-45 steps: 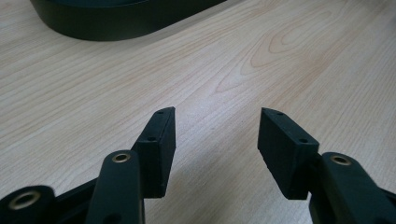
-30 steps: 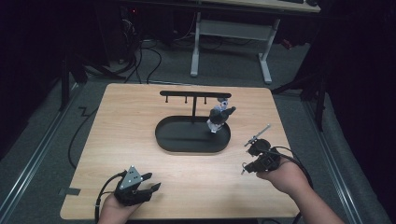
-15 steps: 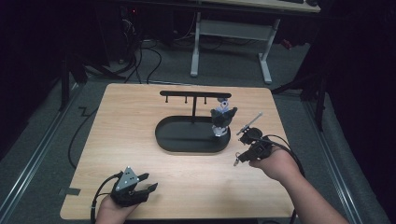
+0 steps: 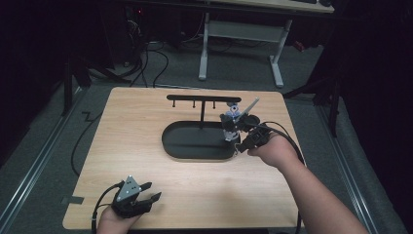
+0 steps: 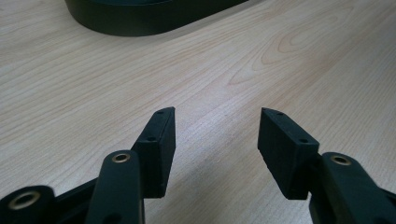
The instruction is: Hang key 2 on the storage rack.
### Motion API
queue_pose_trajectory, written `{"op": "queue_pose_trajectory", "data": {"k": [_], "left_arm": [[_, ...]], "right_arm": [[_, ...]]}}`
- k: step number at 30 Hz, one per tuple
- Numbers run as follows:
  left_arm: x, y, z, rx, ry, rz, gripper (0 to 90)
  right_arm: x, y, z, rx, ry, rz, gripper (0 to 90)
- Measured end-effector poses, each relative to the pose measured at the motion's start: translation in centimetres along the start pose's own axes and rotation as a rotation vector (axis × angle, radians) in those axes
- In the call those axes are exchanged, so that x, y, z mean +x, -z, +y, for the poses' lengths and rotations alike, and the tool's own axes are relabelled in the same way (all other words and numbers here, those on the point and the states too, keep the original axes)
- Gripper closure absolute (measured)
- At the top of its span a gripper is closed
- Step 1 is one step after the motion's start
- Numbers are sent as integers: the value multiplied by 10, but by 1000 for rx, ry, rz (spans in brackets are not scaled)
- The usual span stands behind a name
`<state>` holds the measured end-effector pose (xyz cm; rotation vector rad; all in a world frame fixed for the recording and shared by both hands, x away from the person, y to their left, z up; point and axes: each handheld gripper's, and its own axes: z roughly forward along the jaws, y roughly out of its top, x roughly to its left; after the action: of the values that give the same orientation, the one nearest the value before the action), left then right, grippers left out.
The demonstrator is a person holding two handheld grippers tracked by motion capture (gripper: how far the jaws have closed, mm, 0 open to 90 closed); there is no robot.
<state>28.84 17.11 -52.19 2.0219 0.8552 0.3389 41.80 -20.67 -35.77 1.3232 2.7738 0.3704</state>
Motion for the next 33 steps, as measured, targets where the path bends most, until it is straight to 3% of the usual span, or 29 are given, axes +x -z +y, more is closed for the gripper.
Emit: {"op": "queue_pose_trajectory", "data": {"k": [10, 11, 14, 16, 21, 33], "left_arm": [[1, 0, -1, -1, 5, 1, 473], [1, 0, -1, -1, 5, 0, 473], [1, 0, -1, 1, 3, 0, 473], [2, 1, -1, 4, 5, -2, 473], [3, 1, -1, 1, 5, -1, 473], [3, 2, -2, 2, 4, -1, 473]], "right_arm": [[-5, 10, 37, -7, 17, -13, 893], [-3, 11, 41, -5, -15, -10, 893], [-6, 13, 51, -2, 12, -12, 893], [-6, 15, 57, 5, -6, -9, 893], [-7, 21, 74, -3, 23, -18, 893], [-9, 20, 109, -12, 33, -31, 893]]}}
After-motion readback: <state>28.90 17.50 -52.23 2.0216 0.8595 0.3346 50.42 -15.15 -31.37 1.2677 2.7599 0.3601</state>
